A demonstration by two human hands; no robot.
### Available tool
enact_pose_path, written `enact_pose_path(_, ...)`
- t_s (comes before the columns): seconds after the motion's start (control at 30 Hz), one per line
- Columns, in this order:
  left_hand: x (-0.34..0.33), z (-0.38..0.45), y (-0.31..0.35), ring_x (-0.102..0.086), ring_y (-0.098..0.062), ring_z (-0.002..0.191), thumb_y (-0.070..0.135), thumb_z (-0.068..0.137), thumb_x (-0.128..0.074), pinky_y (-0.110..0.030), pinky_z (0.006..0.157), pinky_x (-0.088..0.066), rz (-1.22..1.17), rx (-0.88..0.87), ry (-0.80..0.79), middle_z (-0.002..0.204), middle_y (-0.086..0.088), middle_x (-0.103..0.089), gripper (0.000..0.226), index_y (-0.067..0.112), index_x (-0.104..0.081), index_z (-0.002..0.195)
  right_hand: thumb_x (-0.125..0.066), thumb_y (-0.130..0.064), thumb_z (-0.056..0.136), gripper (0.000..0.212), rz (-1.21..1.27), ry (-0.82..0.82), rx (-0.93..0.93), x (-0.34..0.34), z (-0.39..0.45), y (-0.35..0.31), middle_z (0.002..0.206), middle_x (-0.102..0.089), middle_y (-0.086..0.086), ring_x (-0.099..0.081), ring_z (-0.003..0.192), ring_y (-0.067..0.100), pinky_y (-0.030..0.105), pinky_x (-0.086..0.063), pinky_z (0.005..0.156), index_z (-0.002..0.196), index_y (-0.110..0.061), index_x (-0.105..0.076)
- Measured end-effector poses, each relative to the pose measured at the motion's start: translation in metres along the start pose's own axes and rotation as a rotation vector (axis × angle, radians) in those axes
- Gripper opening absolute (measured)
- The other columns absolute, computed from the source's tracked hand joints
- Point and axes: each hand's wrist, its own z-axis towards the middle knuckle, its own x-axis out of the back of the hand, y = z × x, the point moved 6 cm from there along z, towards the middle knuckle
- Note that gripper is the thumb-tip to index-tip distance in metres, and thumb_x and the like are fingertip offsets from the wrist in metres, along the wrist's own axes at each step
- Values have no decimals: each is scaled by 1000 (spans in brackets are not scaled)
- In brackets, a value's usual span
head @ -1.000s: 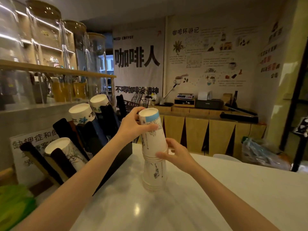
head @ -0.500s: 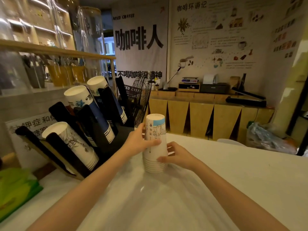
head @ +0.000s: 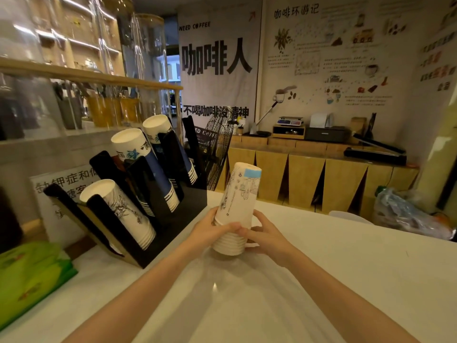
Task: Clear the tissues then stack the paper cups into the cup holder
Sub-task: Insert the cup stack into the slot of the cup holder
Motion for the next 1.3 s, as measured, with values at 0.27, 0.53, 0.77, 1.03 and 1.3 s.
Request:
enact_pose_path(0.27, 59, -46, 81, -51, -6, 104, 40, 71, -70, -11, 72, -39, 210, -305, 233, 109, 15, -52, 66, 30, -41, 129, -73, -28, 68, 72, 222, -11, 211, -38, -8, -65, 114, -64, 7, -64, 105, 26, 45, -55, 86, 131, -30, -40)
enact_pose_path(0.53, 134, -105, 148, -47, -1, 97, 45, 71, -67, -9, 73, -37, 420, -565, 485, 109, 16, -49, 66, 28, -42, 130, -72, -33, 63, 76, 370, -93, 363, -108, -19, -141, 120, -61, -4, -61, 111, 24, 49, -53, 90, 130, -37, -37)
enact_pose_path(0.77, 206, -144, 146, -52, 14, 90, 60, 58, -69, -10, 68, -46, 338, -592, 558, 99, 32, -51, 61, 49, -41, 111, -67, -19, 79, 72, 304, -204, 441, -180, -18, -184, 127, -58, 3, -56, 117, 23, 44, -52, 92, 139, -35, -31)
enact_pose_path(1.03, 239, -138, 96, -50, 10, 95, 62, 63, -64, -9, 75, -41, 308, -446, 498, 108, 33, -48, 73, 44, -29, 125, -66, -14, 82, 58, 160, -246, 582, -223, -15, -180, 113, -54, -19, -58, 90, -12, 5, -50, 64, 116, -50, -36)
enact_pose_path(1.3, 240, -128, 69, -44, -6, 110, 53, 60, -66, -24, 91, -39, 249, -293, 446, 119, 16, -43, 89, 26, -28, 137, -62, -18, 84, 56, -22, -237, 593, -231, -13, -163, 108, -45, -38, -49, 90, -31, -2, -45, 72, 120, -47, -30)
